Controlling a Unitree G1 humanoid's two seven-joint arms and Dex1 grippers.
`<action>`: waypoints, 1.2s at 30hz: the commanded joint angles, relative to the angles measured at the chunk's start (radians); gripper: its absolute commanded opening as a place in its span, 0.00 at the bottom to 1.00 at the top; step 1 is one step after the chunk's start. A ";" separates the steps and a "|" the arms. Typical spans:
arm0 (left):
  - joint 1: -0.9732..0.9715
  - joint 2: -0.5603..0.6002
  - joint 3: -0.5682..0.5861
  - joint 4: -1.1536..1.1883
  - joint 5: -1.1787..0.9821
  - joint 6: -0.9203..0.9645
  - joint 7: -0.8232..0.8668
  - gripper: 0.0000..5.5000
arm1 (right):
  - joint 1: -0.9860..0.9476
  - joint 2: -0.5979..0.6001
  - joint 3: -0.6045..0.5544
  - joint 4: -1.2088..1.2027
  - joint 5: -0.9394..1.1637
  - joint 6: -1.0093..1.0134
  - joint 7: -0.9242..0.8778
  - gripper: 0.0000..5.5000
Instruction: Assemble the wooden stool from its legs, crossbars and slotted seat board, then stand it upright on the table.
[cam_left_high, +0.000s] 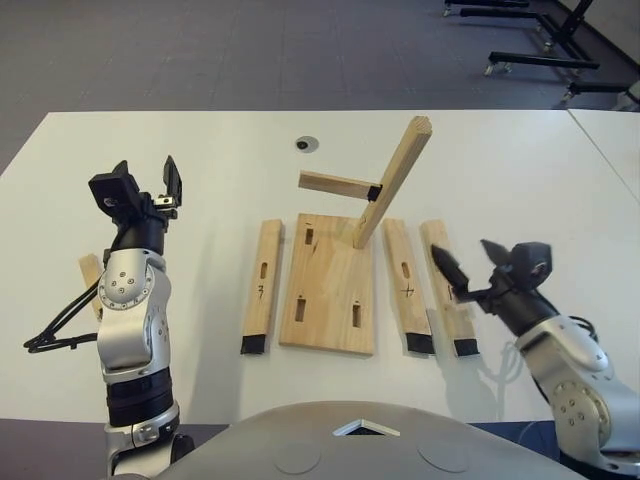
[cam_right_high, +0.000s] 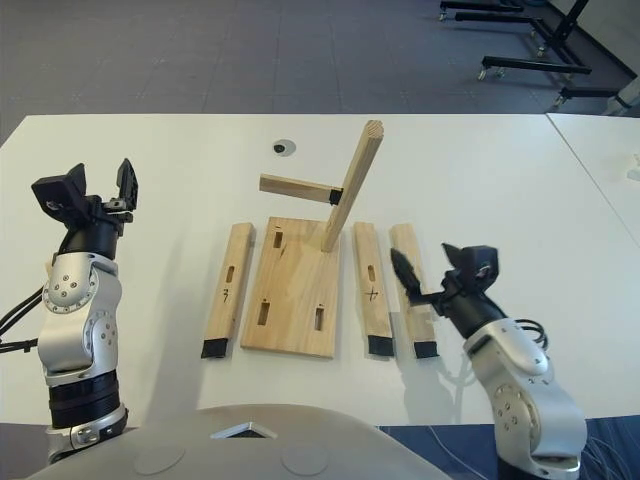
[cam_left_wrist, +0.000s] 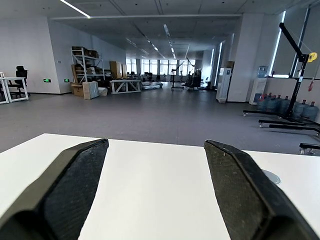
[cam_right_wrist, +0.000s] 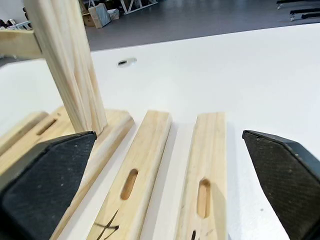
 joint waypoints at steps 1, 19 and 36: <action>-0.032 -0.015 -0.010 -0.008 0.000 -0.008 0.009 0.64 | 0.041 -0.039 0.076 0.007 -0.165 0.042 -0.100 0.98; -0.070 -0.017 -0.002 0.036 -0.033 -0.022 -0.013 0.64 | 0.068 -0.005 0.133 -0.014 -0.243 0.270 -0.173 0.62; -0.195 0.023 0.099 0.186 -0.079 0.012 0.013 0.64 | -0.364 0.057 -0.020 0.261 -0.231 0.026 -0.200 0.37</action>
